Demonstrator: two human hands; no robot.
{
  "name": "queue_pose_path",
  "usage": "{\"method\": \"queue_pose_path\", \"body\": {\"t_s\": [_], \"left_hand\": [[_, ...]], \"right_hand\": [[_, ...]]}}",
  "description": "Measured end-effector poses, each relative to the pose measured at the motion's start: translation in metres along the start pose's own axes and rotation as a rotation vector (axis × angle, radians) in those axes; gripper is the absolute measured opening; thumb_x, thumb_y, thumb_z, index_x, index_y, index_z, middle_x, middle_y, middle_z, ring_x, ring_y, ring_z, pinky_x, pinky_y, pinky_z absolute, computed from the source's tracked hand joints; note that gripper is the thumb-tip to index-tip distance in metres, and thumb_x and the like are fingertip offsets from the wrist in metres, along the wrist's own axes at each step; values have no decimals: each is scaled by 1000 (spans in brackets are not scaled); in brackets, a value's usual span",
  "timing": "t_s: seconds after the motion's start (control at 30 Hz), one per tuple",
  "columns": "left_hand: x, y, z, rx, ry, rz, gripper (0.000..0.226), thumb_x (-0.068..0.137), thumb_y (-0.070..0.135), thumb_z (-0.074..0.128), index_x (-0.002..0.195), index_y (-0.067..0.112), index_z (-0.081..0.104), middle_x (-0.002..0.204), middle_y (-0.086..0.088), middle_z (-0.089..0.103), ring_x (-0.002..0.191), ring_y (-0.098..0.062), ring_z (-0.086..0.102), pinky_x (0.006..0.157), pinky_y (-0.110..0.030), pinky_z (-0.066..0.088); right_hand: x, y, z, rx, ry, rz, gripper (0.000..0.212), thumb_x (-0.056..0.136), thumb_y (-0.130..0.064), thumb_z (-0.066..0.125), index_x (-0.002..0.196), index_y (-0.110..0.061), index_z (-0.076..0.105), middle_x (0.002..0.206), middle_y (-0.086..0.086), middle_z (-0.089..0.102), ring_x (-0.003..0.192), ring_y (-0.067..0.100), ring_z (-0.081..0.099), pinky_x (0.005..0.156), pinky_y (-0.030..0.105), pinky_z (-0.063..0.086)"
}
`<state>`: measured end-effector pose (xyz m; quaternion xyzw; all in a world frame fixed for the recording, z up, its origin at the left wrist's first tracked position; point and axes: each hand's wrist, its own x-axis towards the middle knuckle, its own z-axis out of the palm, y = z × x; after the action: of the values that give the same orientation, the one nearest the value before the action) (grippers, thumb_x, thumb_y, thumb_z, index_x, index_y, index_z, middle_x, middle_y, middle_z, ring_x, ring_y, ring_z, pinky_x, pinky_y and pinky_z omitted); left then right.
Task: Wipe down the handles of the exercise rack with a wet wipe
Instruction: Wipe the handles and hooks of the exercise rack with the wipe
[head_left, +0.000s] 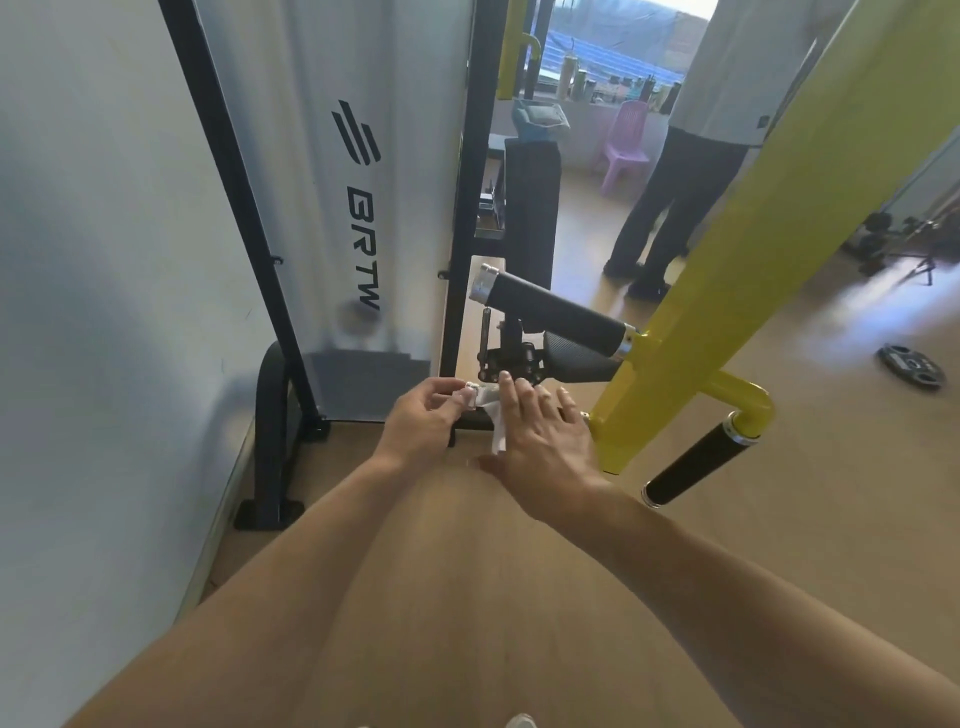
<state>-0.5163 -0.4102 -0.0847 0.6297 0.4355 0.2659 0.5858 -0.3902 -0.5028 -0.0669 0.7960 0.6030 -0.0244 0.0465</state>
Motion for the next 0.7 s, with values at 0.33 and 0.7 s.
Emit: {"method": "queue_pose_path", "body": {"t_s": [0.33,0.7], "left_hand": [[2,-7,4,137,23,23,33,98,45,55,121,25,67,106,6,71,93,-7,64,77,-17,50],[-4,0,1,156,11,26,35,97,43,57,126,27,68,116,10,72,107,-10,64,85,-17,45]], "right_hand": [[20,-5,-13,9,29,-71,23,103,-24,39,122,-12,47,115,8,60,104,28,57,95,40,37],[29,-17,-8,-84,116,-135,24,102,-18,35,114,-6,51,102,12,66,92,33,65,87,42,42]]}}
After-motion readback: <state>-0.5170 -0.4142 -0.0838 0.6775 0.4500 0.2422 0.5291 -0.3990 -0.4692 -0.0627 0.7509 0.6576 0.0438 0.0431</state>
